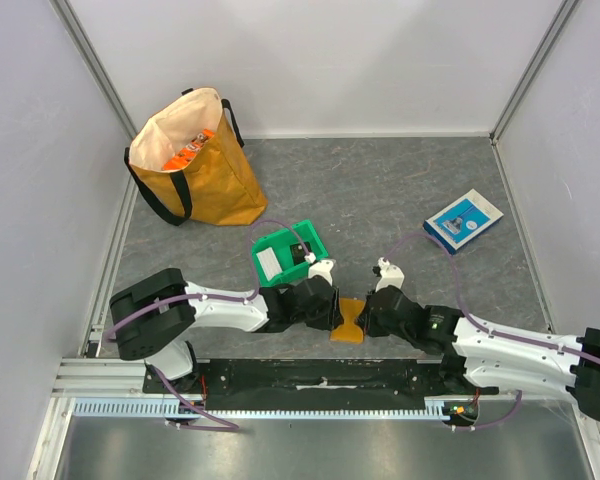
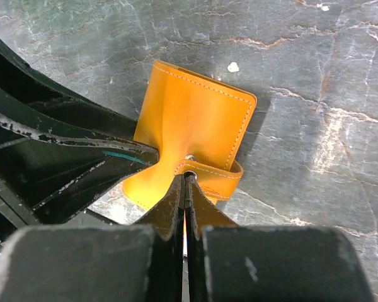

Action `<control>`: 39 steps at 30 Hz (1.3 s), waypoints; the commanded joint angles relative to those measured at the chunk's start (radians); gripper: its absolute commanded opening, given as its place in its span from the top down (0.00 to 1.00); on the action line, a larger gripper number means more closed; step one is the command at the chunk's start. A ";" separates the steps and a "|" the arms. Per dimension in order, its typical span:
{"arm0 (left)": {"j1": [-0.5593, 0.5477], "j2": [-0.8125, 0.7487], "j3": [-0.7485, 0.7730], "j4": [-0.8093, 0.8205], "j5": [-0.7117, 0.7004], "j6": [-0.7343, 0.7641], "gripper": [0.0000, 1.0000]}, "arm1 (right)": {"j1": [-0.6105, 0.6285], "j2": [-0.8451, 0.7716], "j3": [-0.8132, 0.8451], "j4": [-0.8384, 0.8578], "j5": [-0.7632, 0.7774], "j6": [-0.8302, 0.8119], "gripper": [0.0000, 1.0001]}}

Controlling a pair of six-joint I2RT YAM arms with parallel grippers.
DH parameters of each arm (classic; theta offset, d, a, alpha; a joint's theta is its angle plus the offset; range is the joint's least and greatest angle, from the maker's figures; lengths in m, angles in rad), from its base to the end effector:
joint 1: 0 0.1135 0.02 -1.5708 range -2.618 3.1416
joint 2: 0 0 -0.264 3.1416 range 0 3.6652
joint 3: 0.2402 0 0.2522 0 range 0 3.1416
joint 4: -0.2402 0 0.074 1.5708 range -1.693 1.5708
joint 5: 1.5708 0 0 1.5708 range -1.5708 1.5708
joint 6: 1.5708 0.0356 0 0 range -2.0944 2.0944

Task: Put the credit cards into the card holder
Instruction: Close the card holder at the center of the board.

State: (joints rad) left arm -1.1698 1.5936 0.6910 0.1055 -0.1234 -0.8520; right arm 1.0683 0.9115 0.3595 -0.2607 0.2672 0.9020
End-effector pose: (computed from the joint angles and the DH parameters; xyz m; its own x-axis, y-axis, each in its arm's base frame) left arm 0.1216 -0.2757 0.1441 -0.8462 0.0825 -0.5264 0.3694 0.8029 -0.4679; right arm 0.0915 0.1469 0.1661 -0.8114 0.0947 -0.5767 -0.1955 0.8860 0.4205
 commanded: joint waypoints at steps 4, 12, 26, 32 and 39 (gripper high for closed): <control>-0.010 0.057 -0.011 -0.145 -0.036 0.004 0.60 | -0.001 0.010 0.041 -0.121 -0.023 -0.015 1.00; -0.013 0.057 -0.025 -0.155 -0.028 0.008 0.60 | -0.002 0.009 0.041 -0.077 -0.022 -0.023 1.00; -0.022 0.066 -0.024 -0.156 -0.021 0.010 0.59 | -0.002 0.040 0.027 0.014 0.052 0.001 1.00; -0.024 0.066 -0.022 -0.155 -0.022 0.010 0.59 | -0.002 0.081 0.022 0.026 0.058 0.009 1.00; -0.025 0.066 -0.024 -0.153 -0.022 0.011 0.59 | -0.004 0.122 0.021 0.026 0.064 0.024 1.00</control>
State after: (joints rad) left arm -1.1759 1.6032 0.7006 0.0990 -0.1333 -0.8520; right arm 1.0687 0.9970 0.3771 -0.2405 0.2955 0.9058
